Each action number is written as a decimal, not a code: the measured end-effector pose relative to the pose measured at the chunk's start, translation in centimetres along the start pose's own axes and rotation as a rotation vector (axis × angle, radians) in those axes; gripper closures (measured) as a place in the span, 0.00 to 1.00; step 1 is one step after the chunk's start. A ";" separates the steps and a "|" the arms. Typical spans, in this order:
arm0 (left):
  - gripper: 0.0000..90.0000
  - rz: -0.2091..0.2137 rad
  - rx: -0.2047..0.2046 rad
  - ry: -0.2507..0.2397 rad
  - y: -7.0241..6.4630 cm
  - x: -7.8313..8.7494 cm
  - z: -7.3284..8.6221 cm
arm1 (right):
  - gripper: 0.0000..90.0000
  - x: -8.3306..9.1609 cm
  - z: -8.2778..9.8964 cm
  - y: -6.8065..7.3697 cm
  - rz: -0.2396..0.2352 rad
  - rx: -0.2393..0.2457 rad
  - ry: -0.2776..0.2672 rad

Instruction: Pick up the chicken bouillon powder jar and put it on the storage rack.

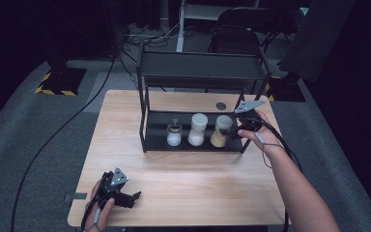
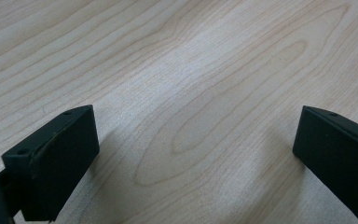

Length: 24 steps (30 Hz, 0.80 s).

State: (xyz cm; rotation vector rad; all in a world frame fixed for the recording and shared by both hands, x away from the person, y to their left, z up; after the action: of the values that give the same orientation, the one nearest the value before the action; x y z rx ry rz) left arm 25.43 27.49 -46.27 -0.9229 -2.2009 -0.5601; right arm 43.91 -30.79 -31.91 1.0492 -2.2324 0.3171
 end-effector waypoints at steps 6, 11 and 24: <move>0.00 0.002 -0.004 0.001 0.1 0.0 -0.1 | 0.11 2.4 0.9 1.0 -0.028 0.035 -0.040; 0.00 0.003 -0.005 0.001 0.1 0.0 -0.1 | 0.11 4.7 2.0 2.0 -0.056 0.065 -0.054; 0.00 0.004 -0.005 0.001 0.1 0.0 -0.1 | 0.08 7.0 5.5 3.3 -0.138 0.086 -0.081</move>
State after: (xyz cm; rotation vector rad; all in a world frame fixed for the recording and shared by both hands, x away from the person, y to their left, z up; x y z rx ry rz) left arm 25.55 27.47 -46.24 -0.9292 -2.1974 -0.5640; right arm 35.61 -35.41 -31.46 1.2761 -2.2199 0.3178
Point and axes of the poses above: each handheld gripper's, and its own axes: x roughly backward along the jaws, z roughly out of its underside, y roughly to its left, the point moved 2 cm from there along -x, roughly forward along the jaws, and after that the axes turned 11 degrees about -x, right-handed, at the moved point
